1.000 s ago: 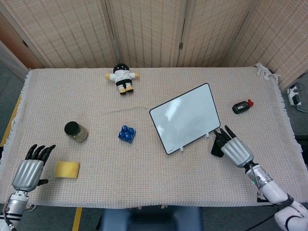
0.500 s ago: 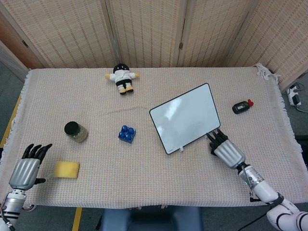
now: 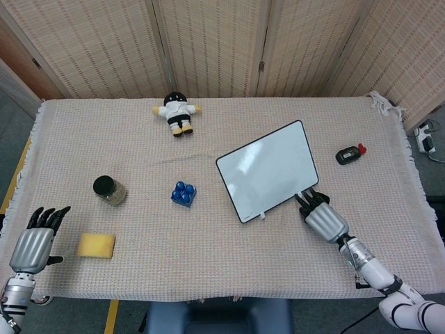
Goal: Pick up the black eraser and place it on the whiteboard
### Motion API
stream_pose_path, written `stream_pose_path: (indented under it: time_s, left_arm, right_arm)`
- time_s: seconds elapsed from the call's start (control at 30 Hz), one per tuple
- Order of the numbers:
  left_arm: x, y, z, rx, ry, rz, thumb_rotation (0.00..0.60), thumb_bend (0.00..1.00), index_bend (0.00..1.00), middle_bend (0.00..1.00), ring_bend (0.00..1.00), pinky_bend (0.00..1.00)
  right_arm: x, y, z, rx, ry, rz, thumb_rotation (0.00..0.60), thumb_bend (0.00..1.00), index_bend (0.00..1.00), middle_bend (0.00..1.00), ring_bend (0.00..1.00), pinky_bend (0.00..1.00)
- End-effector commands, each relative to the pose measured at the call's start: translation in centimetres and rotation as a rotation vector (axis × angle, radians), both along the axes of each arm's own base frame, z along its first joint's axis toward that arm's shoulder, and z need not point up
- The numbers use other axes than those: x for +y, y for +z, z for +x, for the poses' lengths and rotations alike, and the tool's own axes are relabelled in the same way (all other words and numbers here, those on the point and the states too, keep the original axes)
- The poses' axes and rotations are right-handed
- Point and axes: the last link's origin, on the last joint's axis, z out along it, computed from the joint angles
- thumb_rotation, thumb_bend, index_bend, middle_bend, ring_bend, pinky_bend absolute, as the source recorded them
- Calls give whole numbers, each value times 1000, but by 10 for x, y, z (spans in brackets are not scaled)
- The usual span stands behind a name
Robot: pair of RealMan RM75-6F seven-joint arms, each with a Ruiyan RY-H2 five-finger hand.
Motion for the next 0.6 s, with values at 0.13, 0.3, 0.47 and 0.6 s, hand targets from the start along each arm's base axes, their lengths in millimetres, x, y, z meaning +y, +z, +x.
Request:
stream_pose_path:
  time_s: [0.13,0.3,0.47,0.6]
  left_arm:
    - [0,1,-1,-5,4,-1,600,196,134,203,125,59]
    - [0,2,-1,-3,5,6,600,197,133,200,125,59]
    - [0,5,-2,7,10,27,600,198,132,198,125,59]
    - [-1,5,-2,8,6,23,600,198,130,196,125,59]
  right_arm:
    - [-2,0,1,-21,0,-7,600,313,257,0,12,0]
    - [-2,-1,1,-20,-6,-4,600,314,313,0,25,0]
    - [-2,-4,4,-33,4,-1,600,313,480,2,61,0]
    - [-1,2,8,-60,30,-24,600,313,561,35,84,0]
